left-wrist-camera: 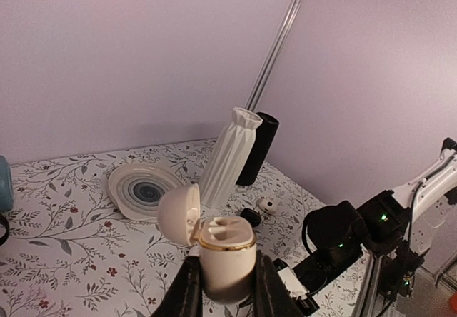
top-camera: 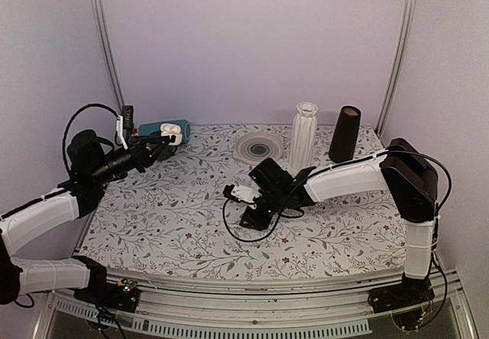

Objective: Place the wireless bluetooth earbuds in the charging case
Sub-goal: Pick up the right earbud from the center of the board.

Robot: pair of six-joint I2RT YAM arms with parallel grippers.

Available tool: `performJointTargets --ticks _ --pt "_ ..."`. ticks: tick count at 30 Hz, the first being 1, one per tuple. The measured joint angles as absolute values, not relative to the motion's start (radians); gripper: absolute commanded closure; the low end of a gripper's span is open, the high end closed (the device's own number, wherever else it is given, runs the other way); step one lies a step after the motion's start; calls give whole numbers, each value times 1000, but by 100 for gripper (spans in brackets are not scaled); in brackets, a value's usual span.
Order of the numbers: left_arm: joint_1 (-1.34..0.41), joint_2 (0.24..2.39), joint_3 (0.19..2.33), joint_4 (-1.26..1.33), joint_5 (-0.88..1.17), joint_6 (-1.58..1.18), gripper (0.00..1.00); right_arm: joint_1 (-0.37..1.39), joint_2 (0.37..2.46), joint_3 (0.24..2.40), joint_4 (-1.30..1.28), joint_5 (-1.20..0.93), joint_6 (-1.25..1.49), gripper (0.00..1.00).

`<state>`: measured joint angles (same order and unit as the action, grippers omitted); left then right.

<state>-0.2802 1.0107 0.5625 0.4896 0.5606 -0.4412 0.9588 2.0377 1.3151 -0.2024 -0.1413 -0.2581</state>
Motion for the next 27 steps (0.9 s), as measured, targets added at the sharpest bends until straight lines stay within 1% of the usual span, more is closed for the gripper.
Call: performJointTargets --ticks 9,12,27 --pt "-280 1008 562 485 560 -439 100 959 2048 1336 -224 -155 -290 55" --pt "-280 1008 562 479 560 -438 100 959 2051 1336 -225 -156 -294 59" --pt "-280 998 562 465 560 -438 100 969 2083 1336 -227 -144 -315 63"
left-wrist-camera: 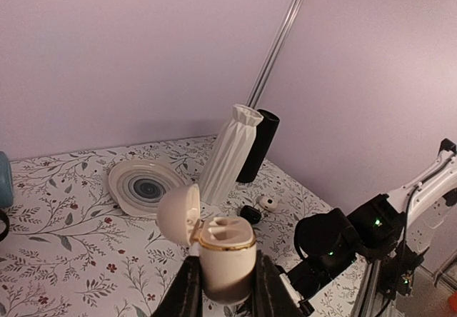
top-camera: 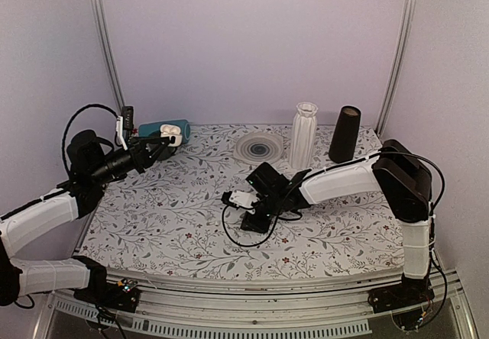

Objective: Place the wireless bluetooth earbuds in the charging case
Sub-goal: Pick up the right earbud from the center of the board.

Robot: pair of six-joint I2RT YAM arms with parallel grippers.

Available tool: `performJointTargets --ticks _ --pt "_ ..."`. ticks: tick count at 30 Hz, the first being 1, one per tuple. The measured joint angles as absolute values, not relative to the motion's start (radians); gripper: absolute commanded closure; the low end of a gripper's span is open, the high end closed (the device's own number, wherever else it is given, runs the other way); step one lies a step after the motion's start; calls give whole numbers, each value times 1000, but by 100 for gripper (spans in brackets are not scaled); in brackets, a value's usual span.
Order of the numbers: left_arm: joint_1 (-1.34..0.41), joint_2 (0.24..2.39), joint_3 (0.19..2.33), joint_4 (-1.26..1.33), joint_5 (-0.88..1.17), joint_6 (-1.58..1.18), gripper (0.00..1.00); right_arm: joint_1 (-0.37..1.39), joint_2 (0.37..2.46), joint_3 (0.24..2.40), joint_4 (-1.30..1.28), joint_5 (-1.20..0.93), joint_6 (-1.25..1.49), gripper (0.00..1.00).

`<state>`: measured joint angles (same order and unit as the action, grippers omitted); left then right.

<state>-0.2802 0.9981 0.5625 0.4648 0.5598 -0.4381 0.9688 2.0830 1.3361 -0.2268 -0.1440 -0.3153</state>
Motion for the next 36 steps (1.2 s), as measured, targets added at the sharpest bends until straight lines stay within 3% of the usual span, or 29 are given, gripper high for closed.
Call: performJointTargets --ticks 6,15,25,36 --pt "-280 998 563 462 560 -438 100 974 2084 1336 -227 -143 -315 70" --pt "-280 998 563 450 560 -438 100 975 2086 1336 -224 -141 -312 87" --pt "-280 1008 564 451 574 -438 100 937 2086 1324 -199 -210 -249 90" --pt "-373 1095 572 457 578 -399 100 808 2030 1275 -112 -476 -58 90"
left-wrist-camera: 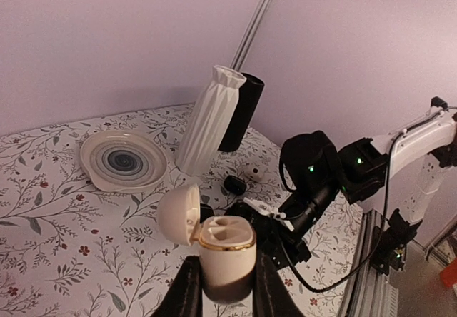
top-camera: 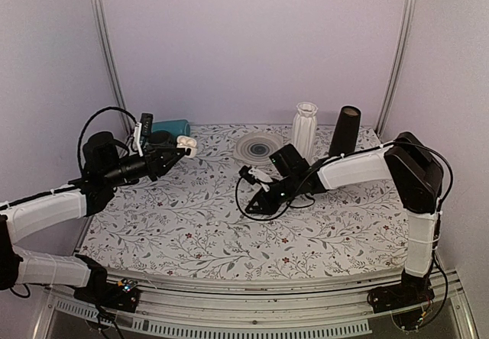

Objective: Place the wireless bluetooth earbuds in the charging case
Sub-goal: Pick up the right earbud from the center of the board.

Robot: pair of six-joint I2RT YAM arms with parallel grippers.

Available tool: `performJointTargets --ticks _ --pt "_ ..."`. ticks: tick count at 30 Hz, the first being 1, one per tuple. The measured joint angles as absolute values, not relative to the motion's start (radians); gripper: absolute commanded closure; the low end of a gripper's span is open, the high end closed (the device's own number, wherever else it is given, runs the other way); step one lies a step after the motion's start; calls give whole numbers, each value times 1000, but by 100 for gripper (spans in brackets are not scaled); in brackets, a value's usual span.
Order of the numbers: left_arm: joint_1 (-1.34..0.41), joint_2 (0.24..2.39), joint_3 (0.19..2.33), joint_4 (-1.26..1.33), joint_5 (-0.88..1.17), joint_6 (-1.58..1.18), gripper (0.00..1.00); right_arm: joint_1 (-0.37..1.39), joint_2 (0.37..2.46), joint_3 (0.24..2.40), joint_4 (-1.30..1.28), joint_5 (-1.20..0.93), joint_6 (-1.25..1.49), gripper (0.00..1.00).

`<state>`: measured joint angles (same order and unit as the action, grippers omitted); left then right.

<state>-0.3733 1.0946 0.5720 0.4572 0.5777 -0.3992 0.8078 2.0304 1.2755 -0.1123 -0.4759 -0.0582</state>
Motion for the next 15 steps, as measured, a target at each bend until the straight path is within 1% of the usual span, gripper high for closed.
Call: performJointTargets --ticks 5,15 --pt "-439 1121 572 481 554 -360 100 771 1965 1264 -61 -579 38 90" --pt "-533 1157 549 633 480 -267 100 769 1837 1264 2 -664 162 89"
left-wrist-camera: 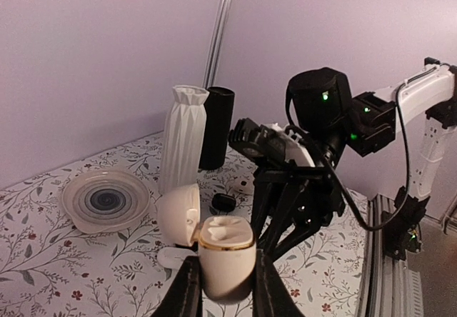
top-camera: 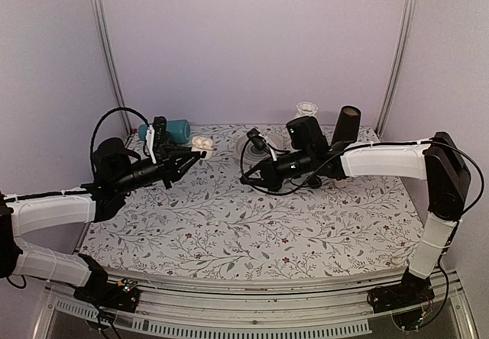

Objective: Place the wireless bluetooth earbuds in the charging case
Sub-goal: Pick up the right earbud from the center of the board, then insert the right earbud into the right side groove of the charging case.

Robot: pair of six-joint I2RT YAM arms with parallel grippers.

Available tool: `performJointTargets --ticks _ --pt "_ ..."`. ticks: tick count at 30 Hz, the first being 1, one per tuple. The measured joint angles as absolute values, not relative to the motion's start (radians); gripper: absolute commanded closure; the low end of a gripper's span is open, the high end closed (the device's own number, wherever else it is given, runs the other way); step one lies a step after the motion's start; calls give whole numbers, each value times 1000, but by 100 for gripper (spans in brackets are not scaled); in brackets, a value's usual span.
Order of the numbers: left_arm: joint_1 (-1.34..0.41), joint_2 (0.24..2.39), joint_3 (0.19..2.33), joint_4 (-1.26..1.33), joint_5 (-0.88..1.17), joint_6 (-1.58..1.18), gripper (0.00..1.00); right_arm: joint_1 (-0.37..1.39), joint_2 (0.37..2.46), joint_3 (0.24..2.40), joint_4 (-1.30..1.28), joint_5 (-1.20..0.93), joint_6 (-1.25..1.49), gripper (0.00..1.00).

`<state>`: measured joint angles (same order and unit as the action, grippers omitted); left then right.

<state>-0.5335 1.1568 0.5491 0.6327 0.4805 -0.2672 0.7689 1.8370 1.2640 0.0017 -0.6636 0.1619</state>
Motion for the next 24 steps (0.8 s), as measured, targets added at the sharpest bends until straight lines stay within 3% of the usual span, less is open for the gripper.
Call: performJointTargets --ticks 24 --pt "-608 1321 528 928 466 -146 100 765 1657 1264 131 -665 314 88"
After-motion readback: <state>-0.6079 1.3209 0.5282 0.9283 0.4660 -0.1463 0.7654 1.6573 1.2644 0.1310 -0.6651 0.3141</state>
